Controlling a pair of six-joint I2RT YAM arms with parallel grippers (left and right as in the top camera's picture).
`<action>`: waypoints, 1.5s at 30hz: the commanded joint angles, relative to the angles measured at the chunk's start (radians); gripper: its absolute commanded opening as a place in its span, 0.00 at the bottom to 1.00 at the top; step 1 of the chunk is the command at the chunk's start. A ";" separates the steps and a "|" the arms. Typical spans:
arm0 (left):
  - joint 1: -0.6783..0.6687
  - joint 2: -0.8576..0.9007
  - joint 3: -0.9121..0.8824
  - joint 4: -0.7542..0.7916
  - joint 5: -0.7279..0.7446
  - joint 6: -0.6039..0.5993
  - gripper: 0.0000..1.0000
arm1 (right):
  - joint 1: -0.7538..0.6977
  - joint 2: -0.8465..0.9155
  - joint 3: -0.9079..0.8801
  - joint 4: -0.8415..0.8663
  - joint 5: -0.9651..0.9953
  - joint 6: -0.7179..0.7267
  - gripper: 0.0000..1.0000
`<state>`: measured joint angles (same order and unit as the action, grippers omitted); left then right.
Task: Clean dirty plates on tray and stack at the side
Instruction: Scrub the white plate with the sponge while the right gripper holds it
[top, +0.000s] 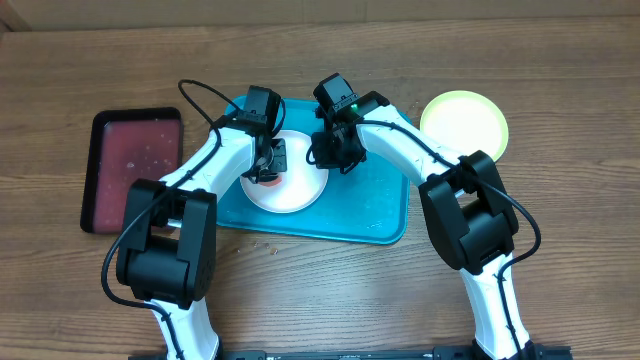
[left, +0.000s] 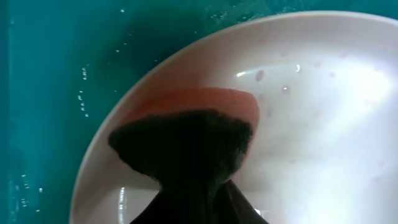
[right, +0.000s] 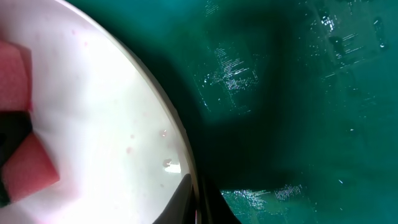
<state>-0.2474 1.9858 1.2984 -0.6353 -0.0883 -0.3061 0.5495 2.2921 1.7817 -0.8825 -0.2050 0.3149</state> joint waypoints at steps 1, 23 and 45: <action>0.005 0.008 -0.001 -0.015 -0.055 0.042 0.23 | 0.005 0.028 -0.022 0.000 0.033 0.011 0.04; 0.005 0.014 0.188 -0.241 0.052 0.036 0.47 | 0.005 0.028 -0.022 -0.001 0.055 0.011 0.04; 0.006 0.036 0.131 -0.167 0.058 0.010 0.04 | 0.005 0.028 -0.022 -0.001 0.055 0.011 0.04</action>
<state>-0.2451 2.0060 1.4326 -0.8108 -0.0383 -0.2886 0.5503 2.2921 1.7817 -0.8833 -0.2016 0.3180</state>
